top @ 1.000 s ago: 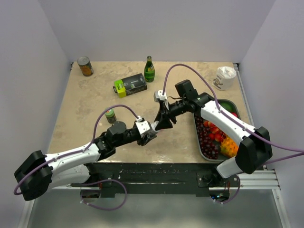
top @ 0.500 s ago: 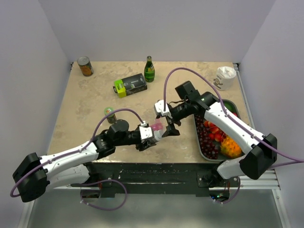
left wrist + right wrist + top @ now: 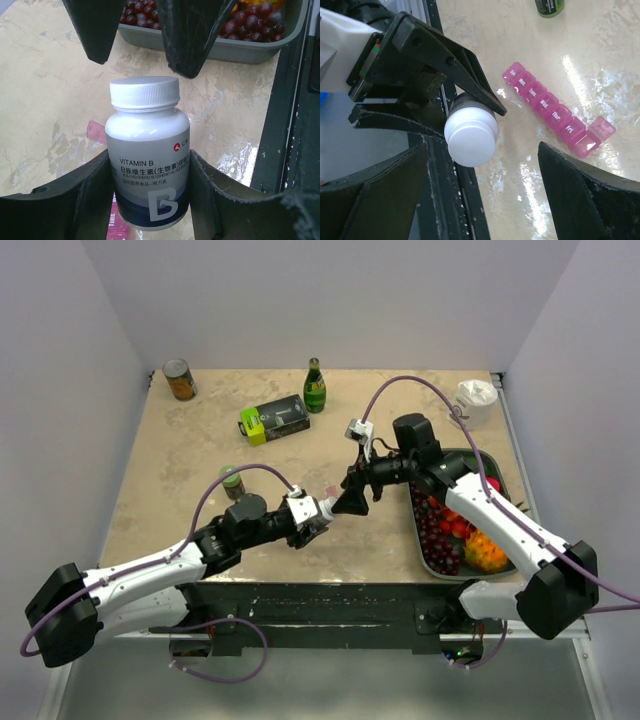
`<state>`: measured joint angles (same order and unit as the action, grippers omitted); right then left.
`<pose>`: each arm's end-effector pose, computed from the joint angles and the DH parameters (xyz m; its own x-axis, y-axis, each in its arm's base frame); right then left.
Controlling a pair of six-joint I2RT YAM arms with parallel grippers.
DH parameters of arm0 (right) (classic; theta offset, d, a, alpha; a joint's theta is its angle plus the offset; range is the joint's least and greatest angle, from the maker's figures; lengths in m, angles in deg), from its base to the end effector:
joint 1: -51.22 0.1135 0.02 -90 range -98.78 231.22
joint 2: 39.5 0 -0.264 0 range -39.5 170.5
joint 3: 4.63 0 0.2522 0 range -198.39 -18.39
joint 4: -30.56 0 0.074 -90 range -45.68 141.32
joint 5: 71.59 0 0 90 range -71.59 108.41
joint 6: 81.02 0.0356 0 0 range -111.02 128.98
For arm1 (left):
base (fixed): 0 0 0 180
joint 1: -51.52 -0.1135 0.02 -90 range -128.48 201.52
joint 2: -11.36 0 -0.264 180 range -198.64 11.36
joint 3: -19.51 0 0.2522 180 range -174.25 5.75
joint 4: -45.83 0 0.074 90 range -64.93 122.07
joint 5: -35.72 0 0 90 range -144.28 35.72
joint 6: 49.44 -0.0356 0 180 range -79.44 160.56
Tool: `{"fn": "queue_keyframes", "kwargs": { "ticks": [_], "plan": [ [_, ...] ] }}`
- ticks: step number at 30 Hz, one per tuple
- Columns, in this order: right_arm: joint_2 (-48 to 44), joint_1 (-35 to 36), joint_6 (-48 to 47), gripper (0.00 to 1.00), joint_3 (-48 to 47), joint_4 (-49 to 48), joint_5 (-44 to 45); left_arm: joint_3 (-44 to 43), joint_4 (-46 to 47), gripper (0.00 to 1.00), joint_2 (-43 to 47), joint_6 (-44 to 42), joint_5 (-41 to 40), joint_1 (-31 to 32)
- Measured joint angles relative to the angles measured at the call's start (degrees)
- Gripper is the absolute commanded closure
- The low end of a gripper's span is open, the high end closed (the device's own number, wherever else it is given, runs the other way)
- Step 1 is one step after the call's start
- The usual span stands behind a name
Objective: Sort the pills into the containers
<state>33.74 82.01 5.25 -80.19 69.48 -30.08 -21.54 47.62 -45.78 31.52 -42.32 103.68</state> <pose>0.2219 0.1633 0.3183 -0.4554 -0.3216 -0.8302 -0.8872 0.2412 0.3933 0.1319 -0.1818 0.2385 -0.0089 0.2620 -0.9650 0.9085 0.4054 0.1017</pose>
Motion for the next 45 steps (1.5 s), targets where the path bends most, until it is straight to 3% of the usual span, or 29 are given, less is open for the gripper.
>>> {"fn": "queue_keyframes", "kwargs": {
  "ticks": [10,11,13,14,17,19,22,27,30,31,32,35,39,42,45],
  "plan": [
    [2.3,2.7,7.8,0.32,0.4,-3.5,1.5,0.0,0.9,1.0,-0.4,1.0,-1.7,0.0],
    [2.3,3.0,7.8,0.47,0.4,-3.4,1.5,0.0,0.9,1.0,-0.5,1.0,-1.8,0.0],
    [2.5,3.8,7.5,0.58,0.4,-3.4,1.5,0.0,1.1,1.0,-0.6,1.0,-2.0,0.0],
    [2.5,4.0,7.1,0.71,0.4,-3.4,1.9,0.0,1.1,1.0,-0.6,1.1,-1.9,0.0],
    [2.5,4.0,6.0,0.88,0.4,-3.1,2.1,0.0,1.0,1.0,-0.6,1.1,-2.0,0.1],
    [2.6,4.3,3.6,0.91,0.2,-1.9,1.9,0.1,0.9,1.0,-0.6,0.9,-1.8,0.1],
    [3.5,5.9,-5.9,0.9,-2.1,3.0,1.6,1.0,0.9,1.0,-0.3,0.6,-0.5,0.3],
    [6.7,9.3,-43.0,0.84,-9.7,22.1,0.0,2.1,-0.1,1.0,1.4,-2.2,5.5,0.4],
    [6.6,10.3,-59.5,0.65,-10.2,26.9,0.7,2.1,-0.9,1.0,1.4,-2.9,7.7,0.4],
    [6.6,10.5,-62.0,0.46,-10.1,27.2,1.1,2.1,-1.2,1.0,1.4,-3.0,7.9,0.3],
    [6.6,10.7,-63.3,0.33,-10.1,27.2,1.4,2.1,-1.3,1.0,1.3,-3.1,8.0,0.2],
    [6.6,10.5,-63.0,0.01,-10.1,27.1,1.9,2.1,-1.3,1.0,1.3,-3.6,8.3,0.0],
    [5.7,4.9,-53.7,0.01,-10.2,25.6,-5.3,2.2,-1.0,1.0,1.3,-3.5,7.8,0.1],
    [2.7,-0.5,-40.1,0.01,-8.8,19.3,-10.5,2.4,0.4,1.0,1.3,-2.8,7.1,0.1],
    [-1.2,-1.4,-24.0,0.01,-5.1,11.5,-11.3,2.5,2.1,1.0,1.1,-1.5,5.9,0.1]
  ]
}}
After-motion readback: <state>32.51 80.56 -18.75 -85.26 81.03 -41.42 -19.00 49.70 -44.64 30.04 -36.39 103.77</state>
